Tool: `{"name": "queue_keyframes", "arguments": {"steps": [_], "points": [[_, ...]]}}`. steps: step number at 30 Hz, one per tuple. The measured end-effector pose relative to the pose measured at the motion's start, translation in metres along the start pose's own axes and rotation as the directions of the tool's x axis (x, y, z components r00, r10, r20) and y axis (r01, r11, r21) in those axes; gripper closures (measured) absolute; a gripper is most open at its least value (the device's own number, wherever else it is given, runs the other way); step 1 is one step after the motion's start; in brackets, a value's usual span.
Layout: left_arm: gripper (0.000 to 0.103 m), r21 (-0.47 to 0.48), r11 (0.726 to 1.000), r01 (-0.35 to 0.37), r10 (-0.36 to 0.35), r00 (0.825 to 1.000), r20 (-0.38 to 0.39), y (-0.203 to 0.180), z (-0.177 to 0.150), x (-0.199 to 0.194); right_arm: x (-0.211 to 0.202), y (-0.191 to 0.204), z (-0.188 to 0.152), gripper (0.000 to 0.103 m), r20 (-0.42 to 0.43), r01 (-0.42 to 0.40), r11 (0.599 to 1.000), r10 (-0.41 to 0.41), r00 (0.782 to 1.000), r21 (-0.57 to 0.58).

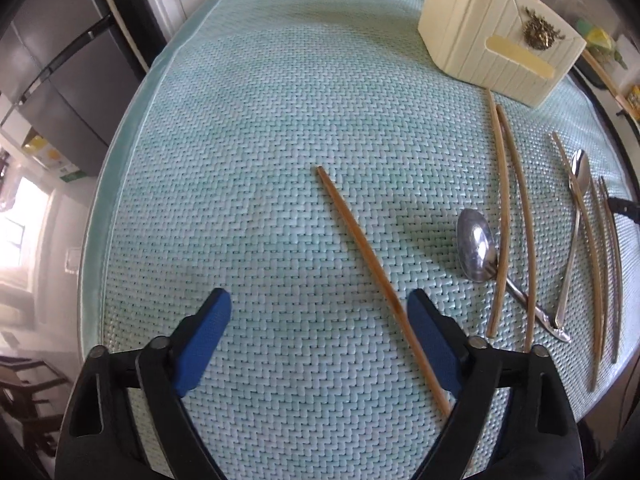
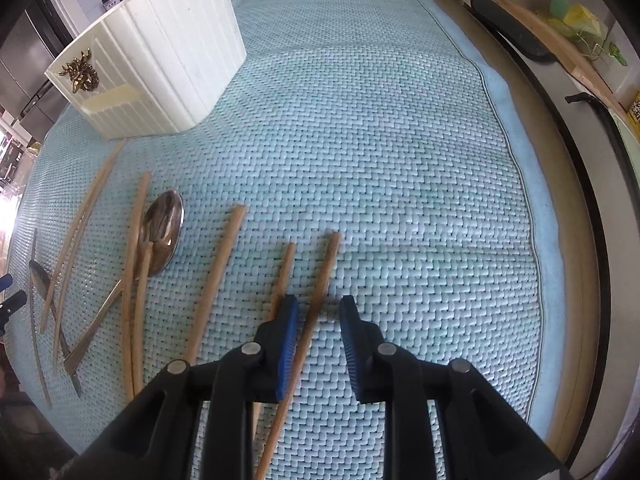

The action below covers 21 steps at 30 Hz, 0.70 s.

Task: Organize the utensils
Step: 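Move the left gripper toward a wooden chopstick while the right gripper approaches another chopstick, then close the left gripper on one chopstick while the right gripper closes on another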

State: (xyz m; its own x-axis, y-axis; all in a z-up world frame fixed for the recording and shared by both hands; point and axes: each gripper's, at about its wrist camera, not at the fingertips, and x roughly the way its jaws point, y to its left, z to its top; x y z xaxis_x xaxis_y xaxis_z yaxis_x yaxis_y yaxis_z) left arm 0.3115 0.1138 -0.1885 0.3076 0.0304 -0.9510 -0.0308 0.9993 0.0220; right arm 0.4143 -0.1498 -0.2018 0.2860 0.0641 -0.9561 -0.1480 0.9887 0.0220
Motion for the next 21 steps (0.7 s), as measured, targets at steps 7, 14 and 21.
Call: {"name": "queue_keyframes", "arguments": {"steps": [7,14,21], "points": [[0.04,-0.037,0.999,0.011,-0.013,0.999,-0.048,-0.004,0.031,0.015,0.01,0.002,0.024,0.088,0.004,-0.006,1.0,0.006,1.0,0.018],[0.099,-0.045,0.999,0.031,-0.033,0.999,-0.042,-0.009,0.045,0.015,0.016,-0.003,0.032,0.097,0.04,-0.055,0.998,0.053,0.998,0.043],[0.099,-0.106,0.984,0.142,-0.13,0.986,0.109,-0.023,0.041,-0.03,-0.024,-0.016,0.034,0.097,0.207,-0.182,0.982,0.168,0.964,0.05]]}}
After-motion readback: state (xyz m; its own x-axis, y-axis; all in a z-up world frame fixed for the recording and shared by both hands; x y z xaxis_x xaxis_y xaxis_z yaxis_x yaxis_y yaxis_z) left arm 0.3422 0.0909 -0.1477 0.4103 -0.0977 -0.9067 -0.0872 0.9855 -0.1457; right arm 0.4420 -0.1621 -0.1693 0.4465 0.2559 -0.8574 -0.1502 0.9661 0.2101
